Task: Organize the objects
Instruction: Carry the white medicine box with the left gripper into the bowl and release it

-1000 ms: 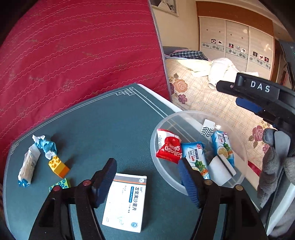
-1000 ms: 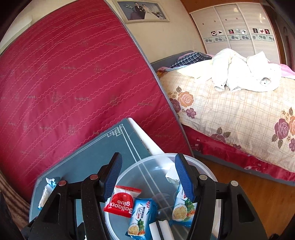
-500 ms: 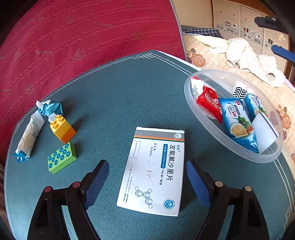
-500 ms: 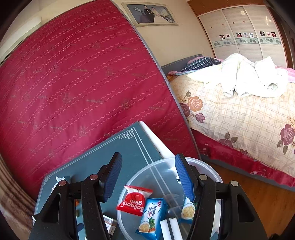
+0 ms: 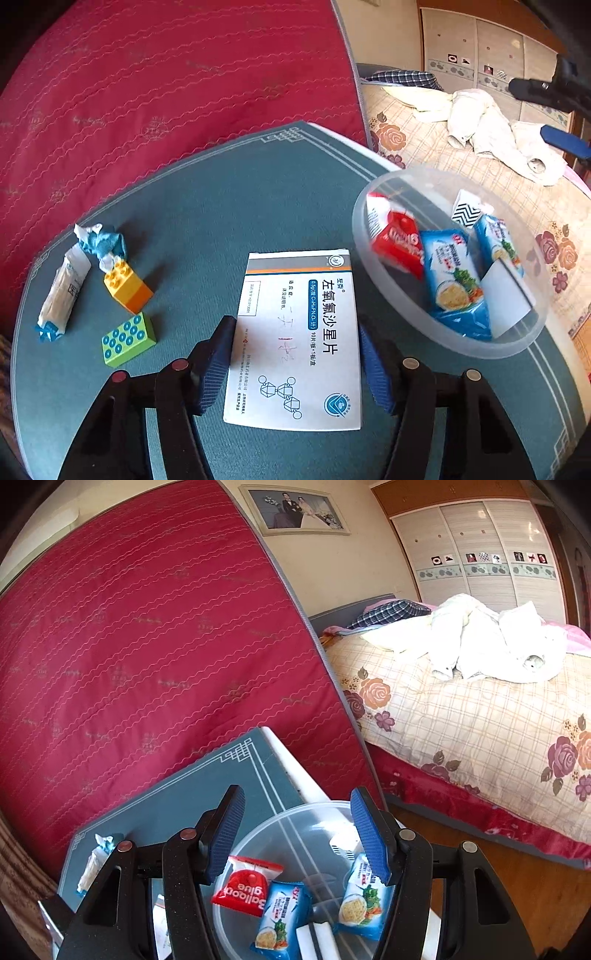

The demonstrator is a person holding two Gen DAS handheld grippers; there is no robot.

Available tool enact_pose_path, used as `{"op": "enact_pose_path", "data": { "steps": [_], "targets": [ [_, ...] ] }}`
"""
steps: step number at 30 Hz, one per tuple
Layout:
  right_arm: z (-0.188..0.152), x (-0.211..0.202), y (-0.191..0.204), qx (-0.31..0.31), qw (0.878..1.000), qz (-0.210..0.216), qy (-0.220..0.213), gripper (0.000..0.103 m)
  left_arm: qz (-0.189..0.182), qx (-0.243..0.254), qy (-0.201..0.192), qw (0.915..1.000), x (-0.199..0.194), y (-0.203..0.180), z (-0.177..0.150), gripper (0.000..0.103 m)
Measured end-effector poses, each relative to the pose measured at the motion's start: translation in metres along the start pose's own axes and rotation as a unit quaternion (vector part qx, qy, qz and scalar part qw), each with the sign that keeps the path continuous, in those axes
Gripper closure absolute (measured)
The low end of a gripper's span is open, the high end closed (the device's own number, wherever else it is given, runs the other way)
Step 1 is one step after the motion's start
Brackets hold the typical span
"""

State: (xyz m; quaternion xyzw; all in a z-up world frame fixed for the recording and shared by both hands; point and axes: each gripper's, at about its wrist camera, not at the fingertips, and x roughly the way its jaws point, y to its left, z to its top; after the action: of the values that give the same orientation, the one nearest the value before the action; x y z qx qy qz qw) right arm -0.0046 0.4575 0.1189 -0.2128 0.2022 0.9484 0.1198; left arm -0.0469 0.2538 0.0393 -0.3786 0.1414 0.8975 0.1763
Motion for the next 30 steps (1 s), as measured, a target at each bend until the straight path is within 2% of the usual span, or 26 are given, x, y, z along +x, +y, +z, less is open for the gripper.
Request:
{"op": "enact_pose_path", "data": {
  "steps": [9,12,13,15,24,30],
  "targets": [
    [0.004,-0.002,-0.008,0.007,1.0,-0.006,-0.005,0.042,-0.058,0.053,-0.038,0.9962,0.0,-0.053,0.048,0.036],
    [0.006,-0.004,-0.011,0.009,1.0,-0.012,-0.009,0.042,-0.094,0.057,-0.048,0.9927,0.006,-0.069,0.062,0.033],
    [0.006,-0.004,-0.013,0.011,1.0,-0.014,-0.011,0.042,-0.095,0.057,-0.051,0.9926,0.008,-0.073,0.065,0.021],
    [0.008,-0.005,-0.016,0.016,1.0,-0.016,-0.013,0.042,-0.09,0.054,-0.061,0.9926,0.009,-0.076,0.068,0.01],
    [0.005,-0.001,-0.014,0.016,1.0,-0.018,-0.009,0.042,-0.067,0.026,-0.035,0.9968,0.014,-0.05,0.052,0.01],
    [0.001,-0.005,-0.001,0.002,1.0,-0.008,-0.01,0.042,-0.038,0.007,-0.035,0.9986,0.006,-0.028,0.039,0.004]
  ]
}}
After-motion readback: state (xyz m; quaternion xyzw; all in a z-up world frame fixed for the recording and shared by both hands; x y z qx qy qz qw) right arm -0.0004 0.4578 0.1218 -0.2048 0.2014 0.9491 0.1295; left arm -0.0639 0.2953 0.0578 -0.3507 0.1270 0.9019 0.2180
